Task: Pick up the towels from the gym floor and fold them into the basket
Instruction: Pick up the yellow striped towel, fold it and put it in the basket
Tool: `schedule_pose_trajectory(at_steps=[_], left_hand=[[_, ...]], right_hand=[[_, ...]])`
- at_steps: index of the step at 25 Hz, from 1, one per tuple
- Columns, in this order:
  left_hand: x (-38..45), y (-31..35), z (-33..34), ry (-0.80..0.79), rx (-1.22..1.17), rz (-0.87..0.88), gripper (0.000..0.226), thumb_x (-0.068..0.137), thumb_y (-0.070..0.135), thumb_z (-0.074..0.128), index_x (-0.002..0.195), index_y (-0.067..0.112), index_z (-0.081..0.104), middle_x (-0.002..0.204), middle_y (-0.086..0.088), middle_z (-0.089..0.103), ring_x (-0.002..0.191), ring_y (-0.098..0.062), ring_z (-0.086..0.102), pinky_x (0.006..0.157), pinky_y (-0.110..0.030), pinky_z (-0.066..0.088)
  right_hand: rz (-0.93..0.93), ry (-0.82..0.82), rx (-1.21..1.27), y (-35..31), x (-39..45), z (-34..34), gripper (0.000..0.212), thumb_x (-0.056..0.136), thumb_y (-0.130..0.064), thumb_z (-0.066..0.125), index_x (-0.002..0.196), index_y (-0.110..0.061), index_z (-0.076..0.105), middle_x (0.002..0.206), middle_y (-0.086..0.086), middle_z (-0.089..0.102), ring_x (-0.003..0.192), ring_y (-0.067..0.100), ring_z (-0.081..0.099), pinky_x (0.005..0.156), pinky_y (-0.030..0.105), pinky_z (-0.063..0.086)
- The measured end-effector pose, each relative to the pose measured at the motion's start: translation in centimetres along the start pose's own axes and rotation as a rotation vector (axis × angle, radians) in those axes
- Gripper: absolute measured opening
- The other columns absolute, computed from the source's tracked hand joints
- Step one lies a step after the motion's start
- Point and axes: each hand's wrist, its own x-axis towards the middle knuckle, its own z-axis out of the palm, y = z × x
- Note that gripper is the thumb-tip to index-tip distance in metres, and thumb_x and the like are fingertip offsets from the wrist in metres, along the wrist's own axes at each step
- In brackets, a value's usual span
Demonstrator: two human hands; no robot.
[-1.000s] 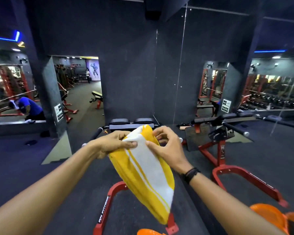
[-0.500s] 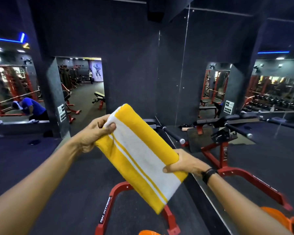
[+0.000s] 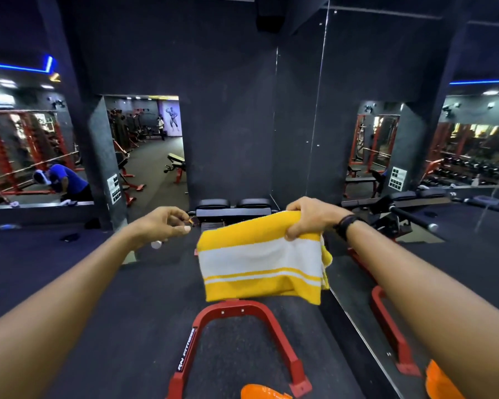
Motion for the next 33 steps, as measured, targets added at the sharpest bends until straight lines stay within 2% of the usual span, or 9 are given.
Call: schedule_pose_trajectory(at_steps=[3,6,9,11,14,19,24,29,33], left_hand=[[0.2,1.3,0.9,0.054,0.28,0.051,0.04,0.084,0.029,0.072,0.12,0.018,0.057,0.116,-0.007,0.063,0.1,-0.02,0.059,0.086,-0.03,0.045],[-0.1,1.6,2.6,0.054,0.427,0.076,0.057,0.081,0.036,0.074,0.13,0.018,0.053,0.126,-0.004,0.058,0.107,-0.017,0.055,0.088,-0.023,0.039],[-0.2,1.0,4.9,0.025,0.428,0.063,0.065,0.079,0.036,0.076,0.134,0.014,0.051,0.133,-0.008,0.055,0.122,-0.021,0.052,0.099,-0.026,0.039],[0.0,0.0,6.4,-0.003,0.425,0.029,0.065,0.077,0.037,0.076,0.133,0.014,0.052,0.132,-0.008,0.056,0.12,-0.022,0.054,0.098,-0.027,0.04],[0.5,-2.1,8.8,-0.047,0.422,-0.012,0.061,0.075,0.037,0.078,0.127,0.015,0.056,0.125,-0.01,0.06,0.11,-0.025,0.059,0.096,-0.03,0.044],[1.7,-6.9,13.3,-0.176,0.418,-0.06,0.063,0.073,0.041,0.078,0.127,0.016,0.056,0.125,-0.01,0.061,0.114,-0.024,0.058,0.1,-0.033,0.044],[4.2,-12.9,16.6,-0.305,0.365,-0.083,0.056,0.077,0.033,0.077,0.125,0.011,0.058,0.122,-0.012,0.063,0.111,-0.024,0.06,0.095,-0.028,0.042],[6.5,-20.7,20.3,-0.46,0.343,-0.176,0.058,0.079,0.033,0.076,0.128,0.01,0.055,0.127,-0.012,0.061,0.115,-0.025,0.058,0.101,-0.032,0.043],[7.7,-27.2,24.5,-0.604,0.343,-0.23,0.057,0.08,0.03,0.074,0.129,0.009,0.054,0.128,-0.009,0.059,0.117,-0.022,0.056,0.099,-0.025,0.038]], right_hand=[[0.05,-0.046,-0.253,-1.0,1.0,-0.4,0.044,0.062,-0.031,0.083,0.098,-0.014,0.064,0.094,0.005,0.061,0.082,0.021,0.056,0.061,0.03,0.046],[0.142,-0.066,-0.35,-0.1,1.6,-0.1,0.056,0.059,-0.035,0.085,0.108,-0.022,0.061,0.109,0.007,0.059,0.086,0.024,0.056,0.066,0.029,0.045],[0.191,-0.099,-0.358,1.8,1.4,0.7,0.053,0.06,-0.036,0.085,0.105,-0.022,0.061,0.105,0.007,0.057,0.086,0.025,0.054,0.066,0.029,0.042],[0.21,-0.125,-0.34,3.2,1.1,1.5,0.057,0.061,-0.036,0.085,0.109,-0.019,0.061,0.102,0.007,0.053,0.087,0.024,0.051,0.067,0.029,0.04],[0.223,-0.158,-0.345,5.3,0.6,3.6,0.04,0.061,-0.036,0.085,0.089,-0.021,0.061,0.098,0.008,0.057,0.089,0.026,0.054,0.067,0.028,0.039],[0.306,-0.28,-0.288,9.0,1.1,9.1,0.059,0.064,-0.033,0.085,0.114,-0.011,0.062,0.113,0.011,0.062,0.094,0.026,0.057,0.069,0.029,0.043],[0.483,-0.39,-0.27,13.6,1.2,17.5,0.056,0.061,-0.041,0.083,0.105,-0.015,0.061,0.12,0.016,0.061,0.105,0.03,0.06,0.076,0.03,0.047],[0.693,-0.557,-0.284,16.8,0.2,28.0,0.086,0.064,-0.042,0.084,0.135,-0.01,0.048,0.139,0.016,0.049,0.123,0.034,0.052,0.098,0.039,0.047],[0.676,-0.734,-0.201,18.1,-0.3,38.7,0.074,0.071,-0.04,0.08,0.131,-0.01,0.051,0.136,0.014,0.051,0.122,0.03,0.052,0.09,0.032,0.045]])
